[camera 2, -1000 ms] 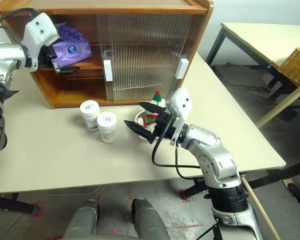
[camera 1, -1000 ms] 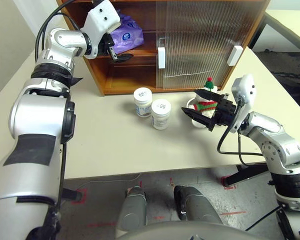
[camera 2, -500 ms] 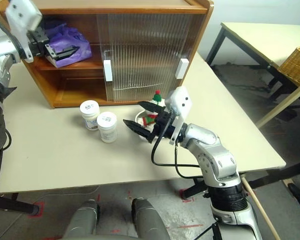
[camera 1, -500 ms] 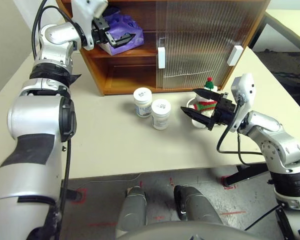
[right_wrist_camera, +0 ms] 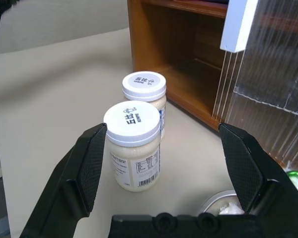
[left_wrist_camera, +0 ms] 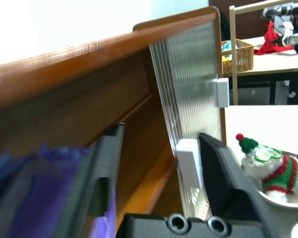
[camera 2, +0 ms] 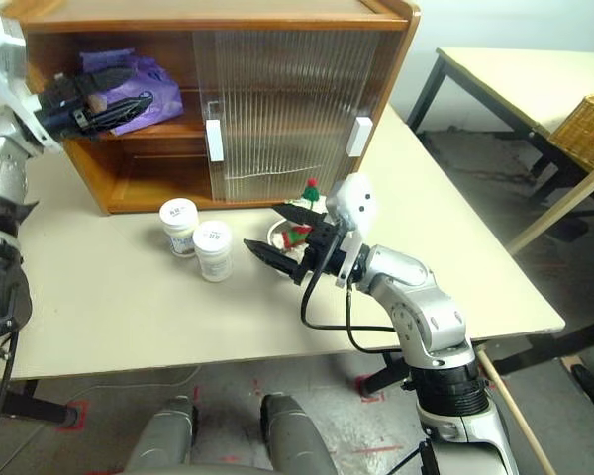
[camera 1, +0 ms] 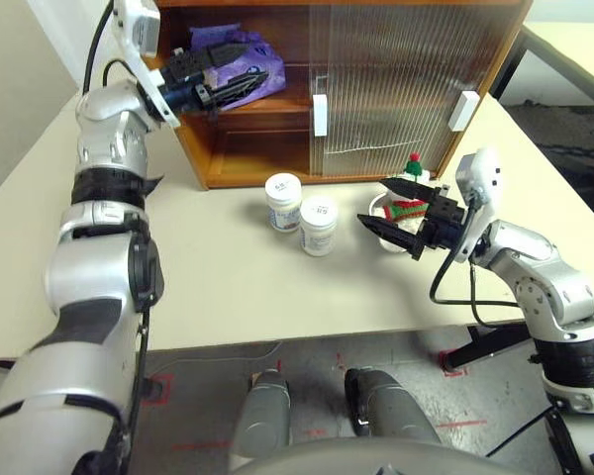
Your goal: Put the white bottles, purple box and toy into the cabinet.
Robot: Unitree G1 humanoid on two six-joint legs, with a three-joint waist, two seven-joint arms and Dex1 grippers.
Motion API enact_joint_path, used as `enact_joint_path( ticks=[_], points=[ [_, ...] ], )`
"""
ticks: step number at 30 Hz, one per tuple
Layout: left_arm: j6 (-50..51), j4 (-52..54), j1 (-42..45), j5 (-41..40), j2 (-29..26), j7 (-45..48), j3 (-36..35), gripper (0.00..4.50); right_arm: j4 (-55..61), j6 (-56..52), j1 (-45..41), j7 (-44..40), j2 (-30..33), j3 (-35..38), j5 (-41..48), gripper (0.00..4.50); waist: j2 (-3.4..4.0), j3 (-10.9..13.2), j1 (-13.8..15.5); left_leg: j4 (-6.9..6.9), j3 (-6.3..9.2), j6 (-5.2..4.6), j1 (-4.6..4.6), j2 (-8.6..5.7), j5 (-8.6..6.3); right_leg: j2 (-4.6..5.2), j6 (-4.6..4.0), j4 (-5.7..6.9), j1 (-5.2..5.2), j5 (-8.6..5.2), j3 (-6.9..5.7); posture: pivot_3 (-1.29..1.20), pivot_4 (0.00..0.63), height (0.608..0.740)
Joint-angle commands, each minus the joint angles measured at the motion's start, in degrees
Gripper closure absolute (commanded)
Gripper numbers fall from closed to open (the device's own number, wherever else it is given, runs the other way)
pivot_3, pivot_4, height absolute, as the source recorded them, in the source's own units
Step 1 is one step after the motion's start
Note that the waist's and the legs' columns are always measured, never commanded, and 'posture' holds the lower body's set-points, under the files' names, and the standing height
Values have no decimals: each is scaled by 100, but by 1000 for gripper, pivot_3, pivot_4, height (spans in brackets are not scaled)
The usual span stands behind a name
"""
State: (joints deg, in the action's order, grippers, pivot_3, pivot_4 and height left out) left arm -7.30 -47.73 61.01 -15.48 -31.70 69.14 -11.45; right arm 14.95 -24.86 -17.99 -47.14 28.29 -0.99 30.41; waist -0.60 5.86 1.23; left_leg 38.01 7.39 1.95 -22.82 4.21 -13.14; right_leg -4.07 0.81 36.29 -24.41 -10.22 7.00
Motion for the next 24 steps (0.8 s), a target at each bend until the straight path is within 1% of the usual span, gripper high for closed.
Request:
enact_joint_path(
  ticks=[1, 4, 5, 7, 9, 14, 20, 24],
  points=[
    [662, 1125, -756, -206, 150, -540, -18, 3144, 1, -10, -59, -38, 15, -25, -24, 0, 0, 0, 4, 1, -1, 0, 2, 0, 0, 0, 0, 0, 2, 0, 1, 52, 103, 740],
    [998, 1704, -1211, -222, 163, -935, 11, 4169, 20, -41, -81, -23, 4, -37, -20, 0, -1, 0, 31, 3, -1, 0, 4, 0, 2, 0, 0, 1, 5, 2, 0, 57, 108, 740],
    [1085, 1729, -1361, -75, 125, -1217, 44, 4486, 28, -53, -91, -19, 1, -42, -17, 0, -1, 0, 43, 3, -1, -1, 4, 0, 3, 0, -2, 1, 5, 3, 0, 57, 110, 740],
    [1117, 1717, -1510, 104, 107, -1731, 26, 4486, 50, -90, -111, -12, -3, -45, 4, 0, -1, 1, 57, 2, 0, -1, 8, 0, 4, 0, -4, 2, 7, 5, 1, 59, 111, 740],
    [1164, 1732, -1484, 109, 186, -2125, -26, 4486, 62, -115, -119, -17, 0, -46, 16, 0, -2, 1, 68, 1, 0, -1, 19, 0, 4, 0, -7, 2, 15, 6, 2, 59, 111, 740],
    [1166, 1806, -1372, 77, 398, -2813, 1, 4486, 68, -167, -165, -8, -12, -51, 22, 0, -3, 2, 104, -5, 2, 4, 45, 0, 1, 1, -7, 0, 35, 6, 5, 63, 113, 740],
    [1186, 1934, -1393, -17, 592, -2845, 145, 4486, 47, -178, -196, -21, -26, -45, 19, 0, -5, 3, 108, -19, 1, 10, 53, 0, -3, 1, -7, -5, 36, 6, 8, 61, 112, 740],
    [1052, 1719, -1286, 108, 573, -3049, 142, 4486, 22, -163, -207, -16, -44, -39, 6, 0, -7, 4, 109, -22, 1, 14, 52, 0, -6, 1, -7, -9, 35, 5, 8, 56, 112, 740]
  ],
)
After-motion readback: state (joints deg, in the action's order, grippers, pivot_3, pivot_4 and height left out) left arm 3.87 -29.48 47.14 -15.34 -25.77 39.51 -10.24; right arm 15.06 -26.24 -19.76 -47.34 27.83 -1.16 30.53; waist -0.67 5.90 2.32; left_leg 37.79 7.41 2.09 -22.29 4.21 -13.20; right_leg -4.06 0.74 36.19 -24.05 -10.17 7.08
